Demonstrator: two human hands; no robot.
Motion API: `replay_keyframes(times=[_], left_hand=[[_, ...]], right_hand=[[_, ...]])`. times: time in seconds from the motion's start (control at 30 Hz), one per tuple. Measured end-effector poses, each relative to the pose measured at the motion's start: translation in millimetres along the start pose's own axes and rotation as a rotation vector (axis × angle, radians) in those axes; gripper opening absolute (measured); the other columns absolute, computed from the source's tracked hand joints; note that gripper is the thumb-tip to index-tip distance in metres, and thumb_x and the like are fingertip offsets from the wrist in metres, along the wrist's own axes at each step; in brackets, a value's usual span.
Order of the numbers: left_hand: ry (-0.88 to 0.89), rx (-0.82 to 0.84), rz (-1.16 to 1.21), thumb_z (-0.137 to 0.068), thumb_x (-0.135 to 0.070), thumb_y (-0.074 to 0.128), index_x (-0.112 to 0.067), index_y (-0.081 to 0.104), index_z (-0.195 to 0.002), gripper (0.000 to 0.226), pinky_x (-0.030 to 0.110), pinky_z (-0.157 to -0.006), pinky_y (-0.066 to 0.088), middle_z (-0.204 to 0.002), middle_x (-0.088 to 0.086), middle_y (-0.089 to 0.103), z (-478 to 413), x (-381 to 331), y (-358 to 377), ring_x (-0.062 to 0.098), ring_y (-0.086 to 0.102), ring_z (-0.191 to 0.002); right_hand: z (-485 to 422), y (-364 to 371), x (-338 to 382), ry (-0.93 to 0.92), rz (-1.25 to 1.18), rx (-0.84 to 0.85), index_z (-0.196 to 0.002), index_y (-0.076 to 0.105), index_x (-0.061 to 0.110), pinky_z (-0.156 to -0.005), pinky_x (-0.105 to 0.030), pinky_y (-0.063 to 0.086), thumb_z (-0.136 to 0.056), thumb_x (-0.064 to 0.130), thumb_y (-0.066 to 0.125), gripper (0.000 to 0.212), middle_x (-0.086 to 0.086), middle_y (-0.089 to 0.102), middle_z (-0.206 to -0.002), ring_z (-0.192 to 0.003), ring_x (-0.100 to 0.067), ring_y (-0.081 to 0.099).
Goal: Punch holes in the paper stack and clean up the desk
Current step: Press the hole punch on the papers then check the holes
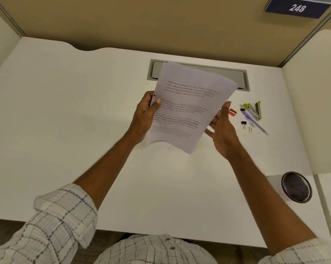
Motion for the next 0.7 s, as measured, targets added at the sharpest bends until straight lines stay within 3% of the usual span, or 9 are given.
replay_keyframes(times=[0.13,0.23,0.33,0.5,0.6,0.7], left_hand=[[0.017,-0.037,0.038,-0.105,-0.028,0.051,-0.024,0.056,-0.121,0.017,0.034,-0.090,0.059,-0.120,-0.005,0.070,0.3,-3.1,-0.1,0.017,0.069,-0.111],[0.032,-0.044,0.079,-0.107,-0.024,0.049,-0.024,0.055,-0.122,0.016,0.031,-0.089,0.058,-0.119,-0.007,0.070,2.5,-7.8,0.1,0.015,0.069,-0.111],[0.051,-0.042,0.091,-0.106,-0.023,0.049,-0.025,0.055,-0.122,0.017,0.029,-0.087,0.058,-0.117,-0.008,0.071,5.0,-15.8,1.6,0.013,0.069,-0.109],[0.053,-0.026,0.019,-0.103,-0.029,0.050,-0.025,0.053,-0.121,0.018,0.031,-0.085,0.059,-0.112,-0.009,0.069,10.1,-17.0,2.9,0.015,0.069,-0.105],[0.040,-0.023,0.025,-0.104,-0.028,0.049,-0.023,0.052,-0.122,0.019,0.031,-0.086,0.059,-0.114,-0.007,0.069,15.3,-11.1,1.8,0.013,0.069,-0.105],[0.087,-0.024,0.041,-0.106,-0.026,0.049,-0.027,0.053,-0.122,0.017,0.028,-0.086,0.058,-0.115,-0.010,0.069,18.7,-15.7,1.8,0.012,0.068,-0.108]], right_hand=[[11.1,21.7,14.9,-0.154,0.048,-0.049,-0.135,0.051,0.043,-0.091,-0.026,0.054,-0.105,0.057,0.029,0.039,0.014,0.067,-0.129,-0.121,-0.005,0.063],[13.9,23.2,20.9,-0.248,0.060,-0.068,-0.127,0.054,0.040,-0.081,-0.018,0.056,-0.109,0.040,0.038,0.024,0.016,0.069,-0.120,-0.113,-0.001,0.066],[13.6,20.6,21.1,-0.305,0.044,-0.063,-0.136,0.050,0.028,-0.086,-0.021,0.056,-0.110,0.030,0.041,0.028,0.008,0.067,-0.127,-0.118,-0.008,0.063],[17.6,17.7,13.7,-0.341,0.057,-0.104,-0.137,0.050,0.017,-0.102,-0.046,0.055,-0.109,0.017,0.042,0.028,-0.008,0.062,-0.133,-0.124,-0.027,0.060],[21.7,16.5,8.4,-0.328,0.044,-0.159,-0.132,0.053,0.024,-0.101,-0.047,0.056,-0.109,0.015,0.042,0.027,-0.005,0.065,-0.130,-0.120,-0.024,0.063],[24.1,16.0,12.5,-0.380,0.024,-0.166,-0.135,0.053,0.021,-0.098,-0.041,0.057,-0.108,0.014,0.044,0.029,-0.005,0.065,-0.130,-0.120,-0.025,0.063]])
Point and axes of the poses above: each hand's wrist, its own z-axis away from the middle knuckle, its own y-axis out of the palm, x = y × z, the point moved 5 cm from there along -z, towards the middle knuckle
